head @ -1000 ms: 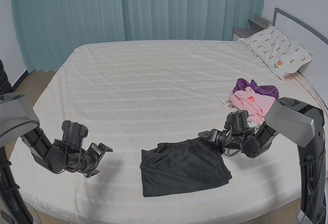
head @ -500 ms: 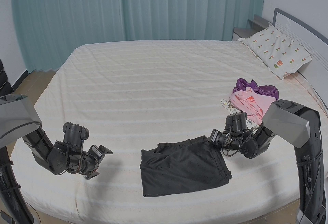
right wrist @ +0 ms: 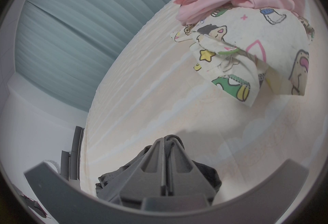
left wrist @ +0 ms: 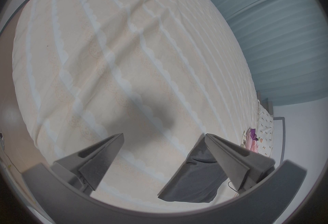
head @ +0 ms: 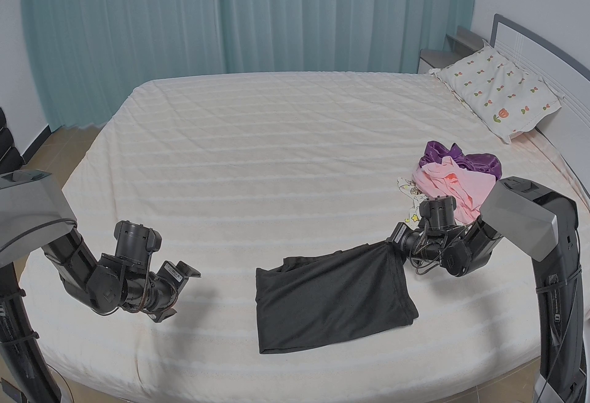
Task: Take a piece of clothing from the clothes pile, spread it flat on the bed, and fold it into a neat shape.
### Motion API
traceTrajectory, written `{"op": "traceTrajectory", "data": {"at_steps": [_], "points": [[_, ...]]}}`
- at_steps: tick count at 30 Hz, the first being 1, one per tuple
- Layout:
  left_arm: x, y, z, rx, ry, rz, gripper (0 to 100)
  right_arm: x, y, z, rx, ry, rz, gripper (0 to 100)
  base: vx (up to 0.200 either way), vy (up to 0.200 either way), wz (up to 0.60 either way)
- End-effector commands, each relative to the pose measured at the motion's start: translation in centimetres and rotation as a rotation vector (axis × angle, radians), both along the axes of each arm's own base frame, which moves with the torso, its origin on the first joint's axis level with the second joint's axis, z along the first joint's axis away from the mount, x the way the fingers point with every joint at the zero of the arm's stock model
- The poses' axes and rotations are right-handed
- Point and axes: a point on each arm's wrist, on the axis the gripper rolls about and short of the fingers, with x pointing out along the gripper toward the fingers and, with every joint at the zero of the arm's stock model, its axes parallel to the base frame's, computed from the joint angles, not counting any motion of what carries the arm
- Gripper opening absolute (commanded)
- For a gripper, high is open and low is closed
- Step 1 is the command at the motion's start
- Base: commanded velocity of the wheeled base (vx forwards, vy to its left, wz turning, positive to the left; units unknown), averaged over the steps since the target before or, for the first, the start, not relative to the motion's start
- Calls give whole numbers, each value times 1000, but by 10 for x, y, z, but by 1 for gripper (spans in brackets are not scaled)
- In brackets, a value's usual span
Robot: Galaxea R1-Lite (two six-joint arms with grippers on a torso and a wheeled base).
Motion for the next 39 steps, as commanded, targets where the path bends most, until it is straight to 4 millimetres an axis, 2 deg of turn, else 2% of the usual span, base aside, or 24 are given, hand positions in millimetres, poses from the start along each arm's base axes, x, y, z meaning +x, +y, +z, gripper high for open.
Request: {"op": "traceTrajectory", "data": {"at_steps": [1,6,7,13,18,19,22,26,32,39], "points": [[4,-1,1,-4,-9,5,100,0,0,-2,9,8,-7,0,0,0,0],[10,-18,10,23,-67,-15,100,0,0,-2,20,13,-2,0,0,0,0],[12,-23,11,33,-76,-25,100,-1,0,-2,24,11,3,100,0,0,0],[29,-44,19,49,-149,-83,100,-7,-3,3,24,2,-4,100,0,0,0],[34,-62,-2,55,-111,-133,100,-23,-15,20,33,-25,-2,100,0,0,0],[41,-69,-10,59,-110,-148,100,-28,-16,19,40,-18,31,100,0,0,0],[55,-82,-17,70,-129,-178,100,-32,-16,10,40,2,82,100,0,0,0],[61,-89,-22,120,-152,-256,100,-32,-15,2,32,16,87,100,0,0,0],[75,-110,-33,152,-189,-304,100,-32,-14,-2,30,21,91,100,0,0,0],[86,-121,-38,189,-228,-348,100,-32,-13,-2,30,21,91,100,0,0,0]]}}
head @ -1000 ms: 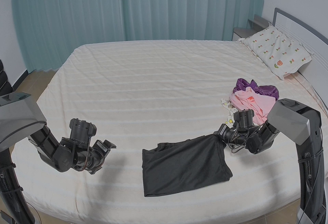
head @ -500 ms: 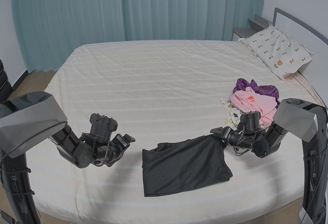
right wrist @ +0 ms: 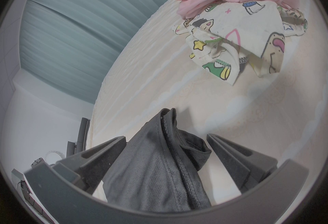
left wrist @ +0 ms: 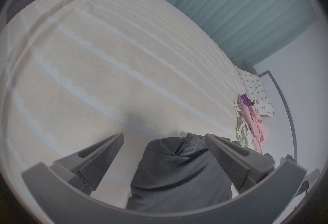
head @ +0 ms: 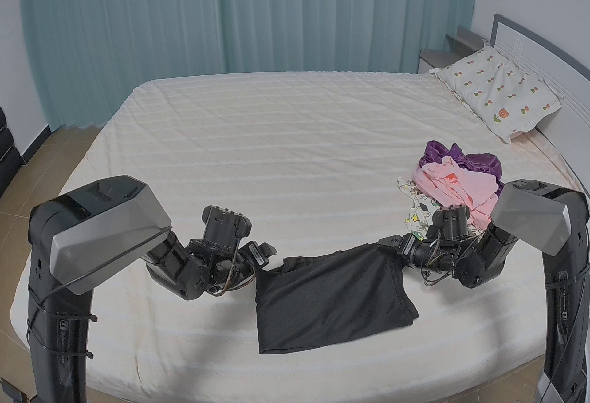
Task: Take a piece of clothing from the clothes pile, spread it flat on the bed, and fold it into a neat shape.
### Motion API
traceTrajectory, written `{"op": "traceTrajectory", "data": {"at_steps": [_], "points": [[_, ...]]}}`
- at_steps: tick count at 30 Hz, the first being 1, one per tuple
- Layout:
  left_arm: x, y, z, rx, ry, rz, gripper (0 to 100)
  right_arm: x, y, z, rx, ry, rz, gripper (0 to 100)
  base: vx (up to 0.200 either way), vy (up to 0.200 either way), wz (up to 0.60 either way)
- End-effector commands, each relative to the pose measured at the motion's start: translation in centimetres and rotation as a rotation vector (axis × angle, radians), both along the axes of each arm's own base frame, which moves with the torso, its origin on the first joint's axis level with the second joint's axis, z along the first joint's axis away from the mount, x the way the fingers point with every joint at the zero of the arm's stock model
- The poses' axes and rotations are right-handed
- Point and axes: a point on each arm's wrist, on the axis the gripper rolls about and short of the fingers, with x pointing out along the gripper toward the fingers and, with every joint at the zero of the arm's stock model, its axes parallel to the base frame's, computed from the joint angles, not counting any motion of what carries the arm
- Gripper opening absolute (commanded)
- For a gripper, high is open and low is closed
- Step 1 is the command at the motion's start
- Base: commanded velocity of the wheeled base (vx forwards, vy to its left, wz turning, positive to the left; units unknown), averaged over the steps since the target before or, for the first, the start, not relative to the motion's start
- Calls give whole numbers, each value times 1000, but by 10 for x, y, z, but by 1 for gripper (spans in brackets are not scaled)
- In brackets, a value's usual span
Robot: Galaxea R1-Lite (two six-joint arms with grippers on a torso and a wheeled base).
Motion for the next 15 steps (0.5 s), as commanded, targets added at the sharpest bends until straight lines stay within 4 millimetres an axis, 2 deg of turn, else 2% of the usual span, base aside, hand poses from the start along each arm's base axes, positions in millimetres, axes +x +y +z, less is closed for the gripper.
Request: {"op": "traceTrajectory", "data": {"at_steps": [1,6,7,15], "points": [[8,-9,-20,33,5,-20,100,0,0,-2,-1,4,1,100,0,0,0],[7,-11,-26,69,6,-32,100,0,1,-2,0,4,4,100,0,0,0],[6,-12,-29,85,6,-45,0,0,1,-2,0,3,4,100,0,0,0],[5,-12,-33,123,-2,-44,0,0,1,-2,0,3,4,100,0,0,0]]}}
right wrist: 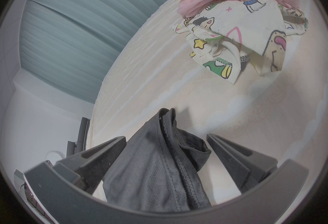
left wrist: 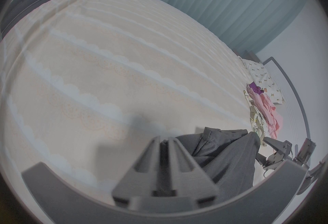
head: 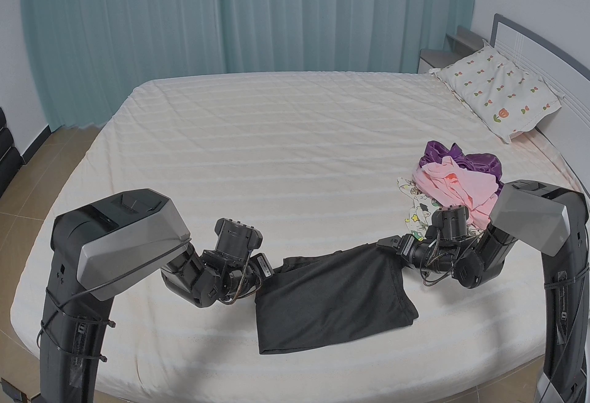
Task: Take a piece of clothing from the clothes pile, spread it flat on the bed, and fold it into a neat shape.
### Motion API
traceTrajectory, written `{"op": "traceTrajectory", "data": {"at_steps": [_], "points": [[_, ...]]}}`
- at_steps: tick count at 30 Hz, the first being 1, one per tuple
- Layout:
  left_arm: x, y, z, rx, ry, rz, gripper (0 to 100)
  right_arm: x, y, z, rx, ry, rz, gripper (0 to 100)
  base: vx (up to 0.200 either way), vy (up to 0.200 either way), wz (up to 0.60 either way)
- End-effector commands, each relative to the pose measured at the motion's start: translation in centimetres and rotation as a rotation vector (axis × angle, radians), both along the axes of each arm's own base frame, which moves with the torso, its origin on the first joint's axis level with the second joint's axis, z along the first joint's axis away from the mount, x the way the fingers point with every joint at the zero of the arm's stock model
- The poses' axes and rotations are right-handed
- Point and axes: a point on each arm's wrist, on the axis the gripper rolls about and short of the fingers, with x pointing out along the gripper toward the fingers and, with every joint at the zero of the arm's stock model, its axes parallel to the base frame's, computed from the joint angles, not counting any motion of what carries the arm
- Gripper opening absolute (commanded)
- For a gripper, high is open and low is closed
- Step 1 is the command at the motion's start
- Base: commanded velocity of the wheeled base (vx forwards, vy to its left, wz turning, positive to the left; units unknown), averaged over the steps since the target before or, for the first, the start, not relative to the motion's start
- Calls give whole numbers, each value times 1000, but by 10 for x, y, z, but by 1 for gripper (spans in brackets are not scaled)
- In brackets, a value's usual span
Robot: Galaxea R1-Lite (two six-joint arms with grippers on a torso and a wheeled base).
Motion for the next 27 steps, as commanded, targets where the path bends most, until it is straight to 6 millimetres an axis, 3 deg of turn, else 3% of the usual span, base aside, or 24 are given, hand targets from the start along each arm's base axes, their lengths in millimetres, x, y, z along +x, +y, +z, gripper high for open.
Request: {"op": "traceTrajectory", "data": {"at_steps": [1,15,19,23,27], "points": [[0,0,-4,2,6,3,0,0,0,-1,0,1,1,100,0,0,0],[12,9,3,-46,-48,151,0,-1,0,1,-1,0,0,100,0,0,0],[13,12,1,-42,-43,161,0,-3,-3,11,-3,-29,1,100,0,0,0],[16,12,-2,-29,-57,185,0,-15,-6,18,-51,-39,32,100,0,0,0],[17,11,-5,-20,-66,201,0,-40,-2,17,-135,-11,132,100,0,0,0]]}}
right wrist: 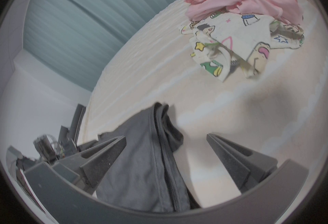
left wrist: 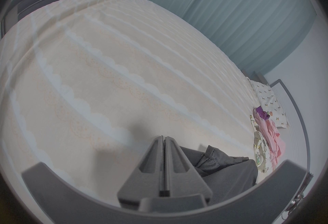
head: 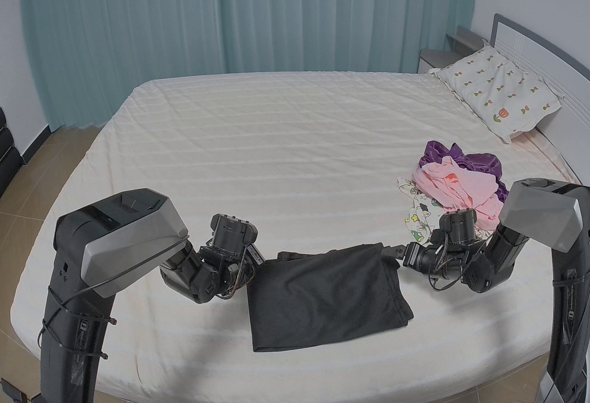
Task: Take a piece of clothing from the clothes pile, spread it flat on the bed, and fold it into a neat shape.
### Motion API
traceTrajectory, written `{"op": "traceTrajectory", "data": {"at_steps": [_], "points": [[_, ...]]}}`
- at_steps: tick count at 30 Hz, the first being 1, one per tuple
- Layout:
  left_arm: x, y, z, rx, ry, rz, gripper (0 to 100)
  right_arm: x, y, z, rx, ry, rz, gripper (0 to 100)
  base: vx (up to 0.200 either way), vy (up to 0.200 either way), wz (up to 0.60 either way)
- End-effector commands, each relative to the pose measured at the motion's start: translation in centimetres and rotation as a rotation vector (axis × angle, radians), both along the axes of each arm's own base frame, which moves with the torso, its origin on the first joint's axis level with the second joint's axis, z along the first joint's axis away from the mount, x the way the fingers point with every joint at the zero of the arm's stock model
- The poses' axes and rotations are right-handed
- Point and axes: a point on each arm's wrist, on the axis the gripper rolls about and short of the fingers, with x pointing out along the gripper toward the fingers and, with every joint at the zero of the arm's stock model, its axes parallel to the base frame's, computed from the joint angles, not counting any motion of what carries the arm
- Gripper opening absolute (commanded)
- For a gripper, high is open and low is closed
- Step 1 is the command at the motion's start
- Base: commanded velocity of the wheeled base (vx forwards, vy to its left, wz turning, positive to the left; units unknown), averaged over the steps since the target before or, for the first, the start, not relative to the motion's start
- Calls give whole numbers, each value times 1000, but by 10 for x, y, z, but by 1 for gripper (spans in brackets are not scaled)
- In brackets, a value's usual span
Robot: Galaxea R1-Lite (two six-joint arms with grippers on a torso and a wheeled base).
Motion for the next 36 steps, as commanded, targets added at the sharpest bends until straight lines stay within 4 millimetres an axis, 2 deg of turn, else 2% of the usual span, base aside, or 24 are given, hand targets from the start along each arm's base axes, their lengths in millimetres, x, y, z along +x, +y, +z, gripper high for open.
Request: {"op": "traceTrajectory", "data": {"at_steps": [1,7,15,23,24,36], "points": [[1,0,-4,1,-2,17,0,-24,11,8,-53,17,91,100,0,0,0],[1,-1,-6,5,0,18,0,-44,26,-1,-101,112,166,100,0,0,0],[1,-2,-6,9,-5,24,0,-63,18,-9,-152,155,204,100,0,0,0],[2,-2,-9,10,-14,25,0,-71,15,-13,-218,158,261,100,0,0,0],[2,-3,-9,10,-14,23,0,-72,15,-13,-220,160,262,0,0,0,0],[2,-3,-10,13,-12,23,0,-86,8,-10,-245,173,283,0,0,0,0]]}}
